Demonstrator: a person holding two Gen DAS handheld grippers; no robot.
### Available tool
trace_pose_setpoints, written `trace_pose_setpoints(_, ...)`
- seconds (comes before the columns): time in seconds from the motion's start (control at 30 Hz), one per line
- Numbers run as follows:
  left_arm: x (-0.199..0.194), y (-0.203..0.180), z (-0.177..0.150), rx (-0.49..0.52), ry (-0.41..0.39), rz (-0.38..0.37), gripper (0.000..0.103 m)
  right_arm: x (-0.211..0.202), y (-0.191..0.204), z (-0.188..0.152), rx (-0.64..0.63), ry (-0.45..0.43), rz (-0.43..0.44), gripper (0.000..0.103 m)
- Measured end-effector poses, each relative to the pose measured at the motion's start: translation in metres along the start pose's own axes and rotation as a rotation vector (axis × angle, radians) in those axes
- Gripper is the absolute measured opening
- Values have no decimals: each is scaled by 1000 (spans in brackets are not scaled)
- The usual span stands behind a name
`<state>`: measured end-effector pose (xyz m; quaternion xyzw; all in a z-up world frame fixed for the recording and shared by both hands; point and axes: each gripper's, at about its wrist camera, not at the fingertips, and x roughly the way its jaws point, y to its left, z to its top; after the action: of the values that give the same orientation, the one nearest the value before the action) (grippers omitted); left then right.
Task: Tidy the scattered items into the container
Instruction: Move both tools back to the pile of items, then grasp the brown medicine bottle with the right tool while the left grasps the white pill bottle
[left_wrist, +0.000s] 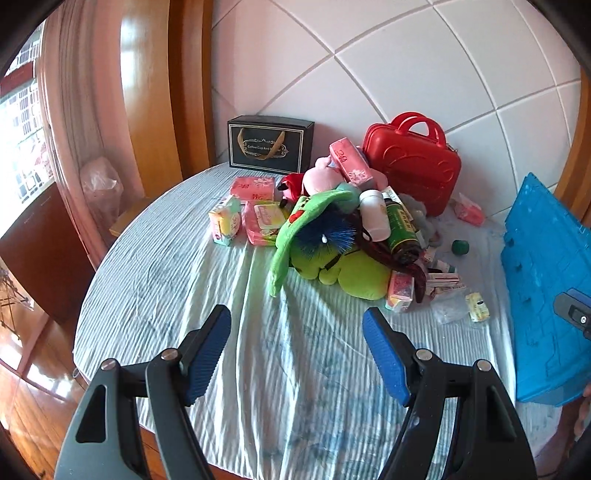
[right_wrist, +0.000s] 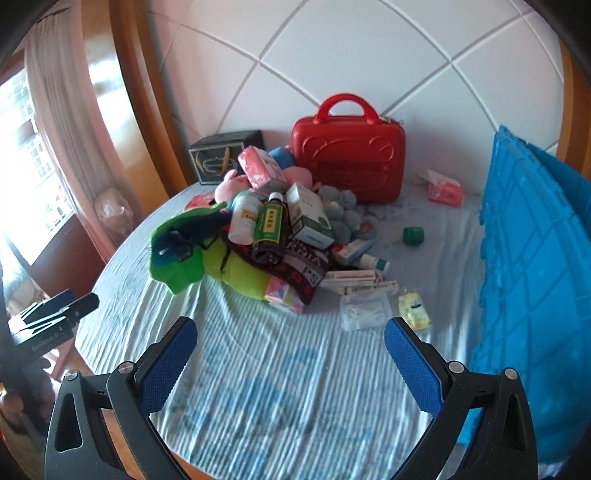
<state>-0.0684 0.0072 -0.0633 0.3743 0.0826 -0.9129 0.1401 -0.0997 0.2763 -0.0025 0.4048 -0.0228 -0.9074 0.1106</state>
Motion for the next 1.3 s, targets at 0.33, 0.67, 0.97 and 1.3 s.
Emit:
trace_pose_setpoints(0.33, 58, -47, 56, 92, 41, -156, 73, 45, -2, 28, 66, 37, -35, 103)
trace_pose_setpoints(0.67, 144, -102, 105, 215, 55, -179, 67, 88, -6, 63, 128, 31, -72, 95)
trace_pose_setpoints(0.97, 225, -112, 114, 228, 170, -165, 65, 155, -16, 93, 118, 111, -40, 89)
trace_pose_setpoints(1.3, 258, -95, 114, 281, 189, -171, 65, 236, 3, 112, 68, 225, 34, 86)
